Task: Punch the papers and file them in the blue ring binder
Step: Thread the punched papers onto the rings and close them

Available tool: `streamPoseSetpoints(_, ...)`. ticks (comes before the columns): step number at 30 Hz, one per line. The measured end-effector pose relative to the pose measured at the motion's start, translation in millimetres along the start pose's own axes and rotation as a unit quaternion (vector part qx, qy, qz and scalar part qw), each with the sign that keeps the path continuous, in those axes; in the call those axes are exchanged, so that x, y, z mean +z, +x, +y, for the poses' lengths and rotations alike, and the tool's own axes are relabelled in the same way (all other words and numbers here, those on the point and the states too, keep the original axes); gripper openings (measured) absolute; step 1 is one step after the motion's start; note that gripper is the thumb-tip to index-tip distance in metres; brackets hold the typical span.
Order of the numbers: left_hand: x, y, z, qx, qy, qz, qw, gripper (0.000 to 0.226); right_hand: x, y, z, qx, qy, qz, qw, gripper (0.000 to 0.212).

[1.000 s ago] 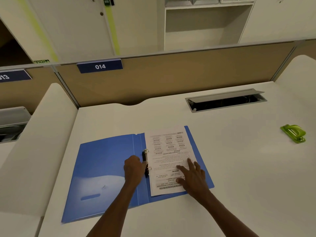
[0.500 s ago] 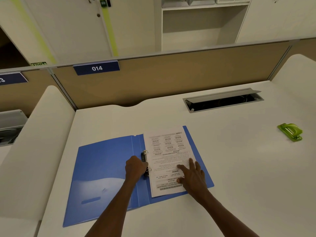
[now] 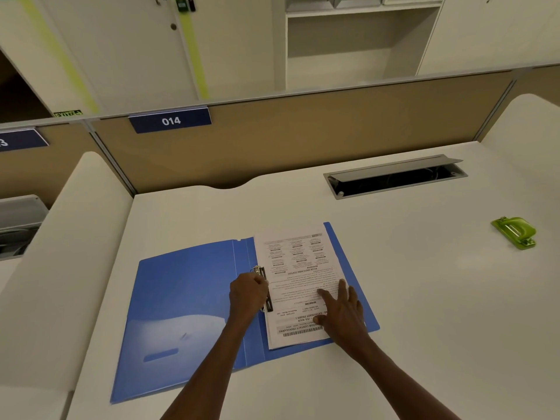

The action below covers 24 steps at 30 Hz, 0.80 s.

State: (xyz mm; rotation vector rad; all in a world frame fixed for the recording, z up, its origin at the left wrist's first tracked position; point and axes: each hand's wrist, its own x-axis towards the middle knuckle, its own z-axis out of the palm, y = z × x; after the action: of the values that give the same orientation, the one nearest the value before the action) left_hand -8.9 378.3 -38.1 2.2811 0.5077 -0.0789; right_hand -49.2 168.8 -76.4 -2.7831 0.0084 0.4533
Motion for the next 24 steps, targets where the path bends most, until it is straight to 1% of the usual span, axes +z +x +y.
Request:
streamPoseSetpoints(2, 0, -1, -2, -0.005, 0.0, 0.021, 1.0, 0.023, -1, -2, -1, -0.005, -0.002, 0.018, 1.0, 0.069)
streamPoseSetpoints(3, 0, -1, -3, -0.005, -0.001, 0.028, 1.0, 0.023, -1, -3, -3, -0.016, 0.0, 0.041, 0.999, 0.067)
streamPoseSetpoints(6, 0, 1, -7, -0.006, -0.011, 0.029, 1.0, 0.025, -5, -4, -17, -0.068, 0.051, 0.129, 0.988, 0.052)
streamPoseSetpoints(7, 0, 2, -9, -0.009, -0.015, 0.027, 0.999, 0.026, -7, -3, -23, -0.084, 0.074, 0.142, 0.983, 0.047)
streamPoseSetpoints(8, 0, 3, -10, -0.011, -0.019, 0.026, 0.999, 0.027, -9, -1, -29, -0.1, 0.097, 0.14, 0.98, 0.044)
streamPoseSetpoints(10, 0, 4, -12, -0.016, -0.022, 0.022, 0.999, 0.028, -11, 4, -41, -0.134, 0.121, 0.105, 0.978, 0.045)
streamPoseSetpoints(13, 1, 5, -14, -0.018, -0.018, 0.008, 1.0, 0.025, -9, 14, -55, -0.188, 0.099, 0.048, 0.976, 0.048)
streamPoseSetpoints(15, 2, 4, -14, -0.016, -0.011, -0.005, 1.0, 0.021, -7, 21, -63, -0.201, 0.087, 0.012, 0.976, 0.05)
streamPoseSetpoints(18, 2, 5, -15, -0.022, -0.005, -0.005, 1.0, 0.018, -3, 27, -72, -0.199, 0.073, -0.03, 0.977, 0.055)
streamPoseSetpoints(21, 2, 7, -18, -0.024, 0.014, -0.025, 0.999, 0.018, -1, 31, -74, -0.196, 0.058, -0.038, 0.978, 0.058)
streamPoseSetpoints(24, 1, 9, -18, -0.027, 0.027, -0.041, 0.998, 0.016, -1, 34, -75, -0.204, 0.056, -0.02, 0.977, 0.054)
